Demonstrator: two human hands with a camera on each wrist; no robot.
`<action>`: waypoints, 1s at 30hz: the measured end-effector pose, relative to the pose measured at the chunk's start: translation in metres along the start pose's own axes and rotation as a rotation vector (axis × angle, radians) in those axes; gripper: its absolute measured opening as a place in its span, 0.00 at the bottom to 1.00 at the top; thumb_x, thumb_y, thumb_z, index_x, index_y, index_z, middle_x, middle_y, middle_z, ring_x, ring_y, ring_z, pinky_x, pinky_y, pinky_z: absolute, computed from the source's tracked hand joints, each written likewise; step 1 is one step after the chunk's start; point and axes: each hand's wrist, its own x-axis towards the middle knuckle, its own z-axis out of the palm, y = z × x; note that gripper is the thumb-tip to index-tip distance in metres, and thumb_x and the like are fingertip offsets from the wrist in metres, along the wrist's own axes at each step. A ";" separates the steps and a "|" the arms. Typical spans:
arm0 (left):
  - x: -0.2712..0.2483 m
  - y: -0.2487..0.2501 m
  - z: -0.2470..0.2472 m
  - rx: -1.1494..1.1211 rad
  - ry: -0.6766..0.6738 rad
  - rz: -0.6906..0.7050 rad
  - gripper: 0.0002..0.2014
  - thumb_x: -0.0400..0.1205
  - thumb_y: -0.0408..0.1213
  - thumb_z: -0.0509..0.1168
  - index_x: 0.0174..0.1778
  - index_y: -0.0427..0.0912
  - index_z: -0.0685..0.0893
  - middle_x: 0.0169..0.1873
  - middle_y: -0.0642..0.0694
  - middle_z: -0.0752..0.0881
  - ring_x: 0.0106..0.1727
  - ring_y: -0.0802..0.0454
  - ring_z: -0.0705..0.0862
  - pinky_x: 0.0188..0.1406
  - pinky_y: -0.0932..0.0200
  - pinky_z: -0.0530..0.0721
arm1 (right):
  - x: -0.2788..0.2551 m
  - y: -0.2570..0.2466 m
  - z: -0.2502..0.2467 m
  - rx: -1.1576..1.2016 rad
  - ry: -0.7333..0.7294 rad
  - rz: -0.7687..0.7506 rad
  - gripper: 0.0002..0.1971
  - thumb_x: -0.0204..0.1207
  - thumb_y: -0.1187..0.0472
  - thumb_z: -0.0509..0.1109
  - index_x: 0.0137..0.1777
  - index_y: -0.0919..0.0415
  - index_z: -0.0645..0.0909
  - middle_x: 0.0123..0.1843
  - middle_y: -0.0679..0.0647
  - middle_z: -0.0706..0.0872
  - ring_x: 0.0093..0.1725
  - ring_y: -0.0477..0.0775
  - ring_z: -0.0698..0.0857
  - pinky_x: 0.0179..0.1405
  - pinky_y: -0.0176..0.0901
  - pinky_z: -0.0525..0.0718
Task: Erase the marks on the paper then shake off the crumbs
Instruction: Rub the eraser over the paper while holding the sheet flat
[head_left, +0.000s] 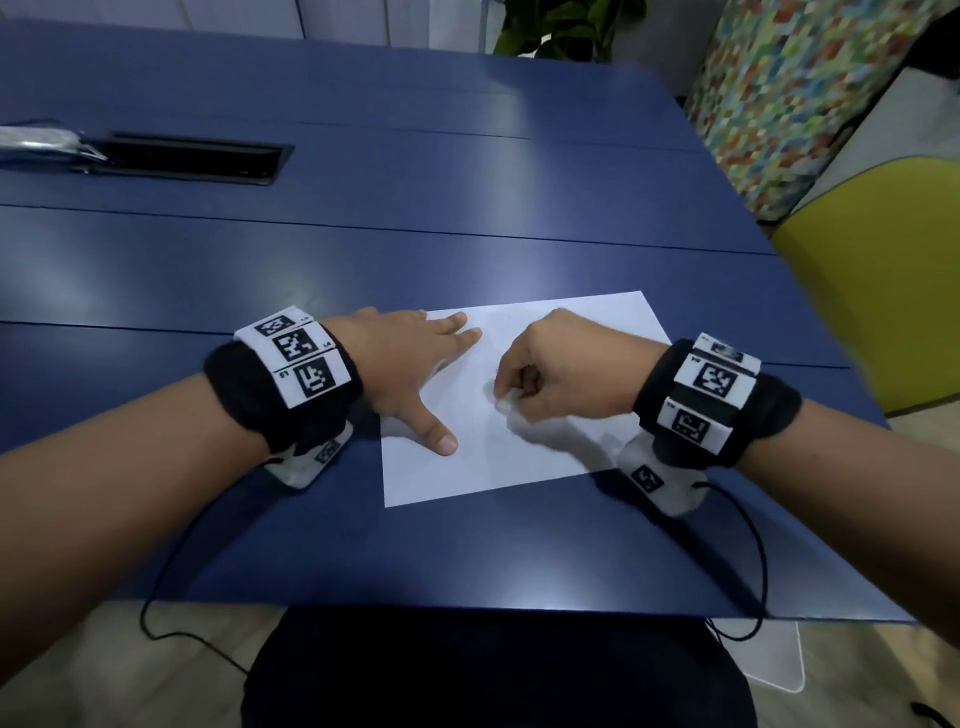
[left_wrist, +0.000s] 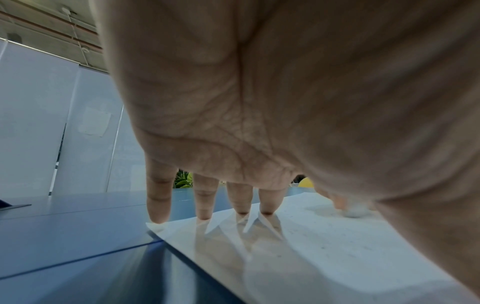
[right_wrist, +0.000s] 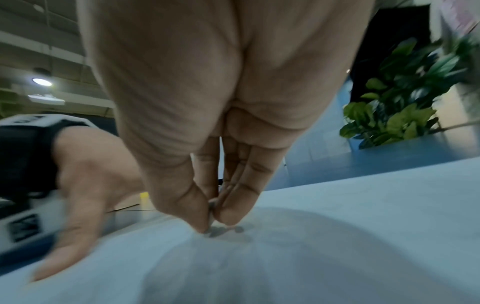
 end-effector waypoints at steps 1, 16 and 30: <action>-0.001 0.001 -0.001 -0.002 0.002 -0.003 0.73 0.59 0.90 0.63 0.92 0.59 0.34 0.92 0.59 0.38 0.94 0.47 0.48 0.84 0.32 0.66 | 0.001 0.005 -0.004 -0.010 0.027 0.033 0.12 0.72 0.59 0.77 0.55 0.51 0.94 0.34 0.34 0.83 0.34 0.29 0.80 0.37 0.18 0.71; -0.002 0.001 -0.002 -0.027 -0.013 -0.011 0.73 0.60 0.88 0.66 0.91 0.60 0.33 0.92 0.60 0.37 0.94 0.46 0.46 0.85 0.31 0.64 | -0.011 -0.009 0.005 -0.006 -0.019 0.016 0.10 0.72 0.58 0.76 0.52 0.50 0.93 0.37 0.38 0.86 0.35 0.35 0.81 0.38 0.27 0.76; -0.003 0.000 0.000 -0.051 -0.011 -0.012 0.72 0.60 0.89 0.65 0.92 0.61 0.34 0.91 0.61 0.36 0.94 0.47 0.45 0.86 0.31 0.61 | -0.007 0.025 -0.014 0.059 0.084 0.208 0.09 0.74 0.62 0.78 0.52 0.53 0.94 0.41 0.41 0.93 0.43 0.43 0.90 0.47 0.35 0.86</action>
